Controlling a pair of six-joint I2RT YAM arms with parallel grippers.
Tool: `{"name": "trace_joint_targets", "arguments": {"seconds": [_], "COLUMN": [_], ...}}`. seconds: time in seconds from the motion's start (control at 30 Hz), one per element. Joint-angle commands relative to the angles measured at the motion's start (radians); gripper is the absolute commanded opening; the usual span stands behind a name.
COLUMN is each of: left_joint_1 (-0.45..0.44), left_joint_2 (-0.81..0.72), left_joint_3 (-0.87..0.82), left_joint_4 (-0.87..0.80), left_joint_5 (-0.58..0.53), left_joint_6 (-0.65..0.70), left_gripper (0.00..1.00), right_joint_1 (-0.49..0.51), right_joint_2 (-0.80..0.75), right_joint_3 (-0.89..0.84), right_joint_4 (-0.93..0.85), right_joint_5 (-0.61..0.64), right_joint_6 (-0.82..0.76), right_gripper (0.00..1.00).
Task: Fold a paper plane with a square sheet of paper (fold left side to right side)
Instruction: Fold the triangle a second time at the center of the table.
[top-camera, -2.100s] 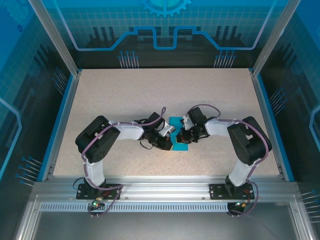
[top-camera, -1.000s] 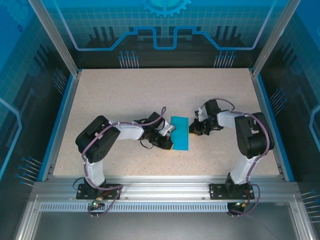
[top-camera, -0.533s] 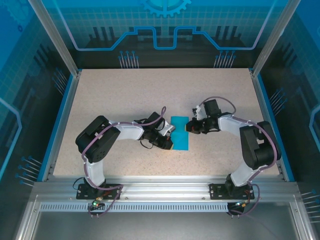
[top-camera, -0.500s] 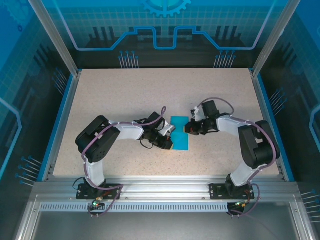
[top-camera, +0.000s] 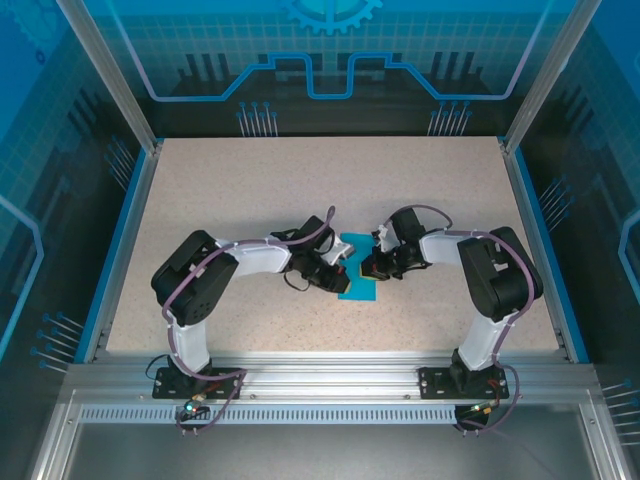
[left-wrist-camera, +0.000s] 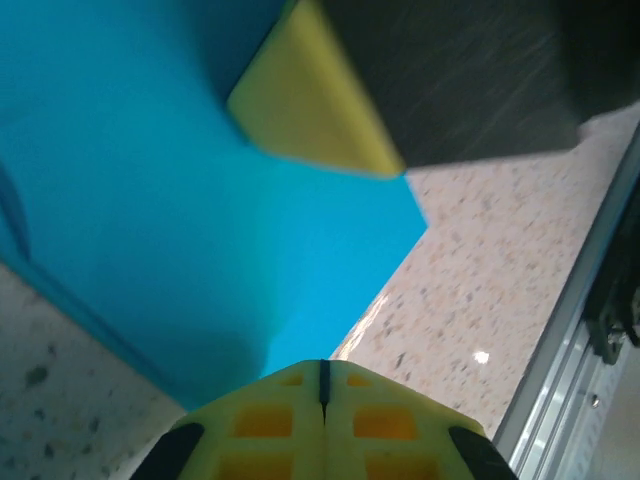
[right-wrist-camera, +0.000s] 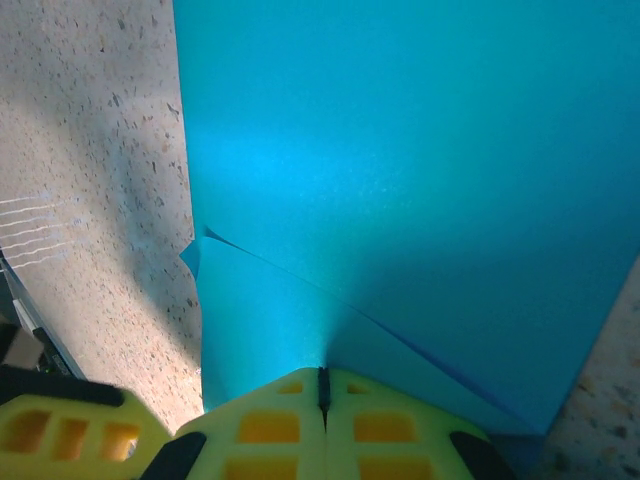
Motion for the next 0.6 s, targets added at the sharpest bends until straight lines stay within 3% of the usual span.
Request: {"name": "trace_joint_targets", "arguments": {"seconds": [0.0,0.57], "left_joint_1": [-0.009,-0.013], "left_joint_2": [0.037,0.088], "left_joint_3": [0.07,0.034], "left_joint_4": [-0.045,-0.082], "left_joint_5": [0.035,-0.034], "left_joint_6": [0.035,0.053], "left_gripper": [0.0,0.0], "right_joint_1": [0.004,0.003], "right_joint_2": [0.032,0.036], "right_joint_3": [0.004,0.028], "right_joint_4": [-0.046,-0.108], "right_joint_5": [0.038,0.07], "right_joint_6": [-0.006,-0.032], "right_gripper": [0.0,0.0]}}
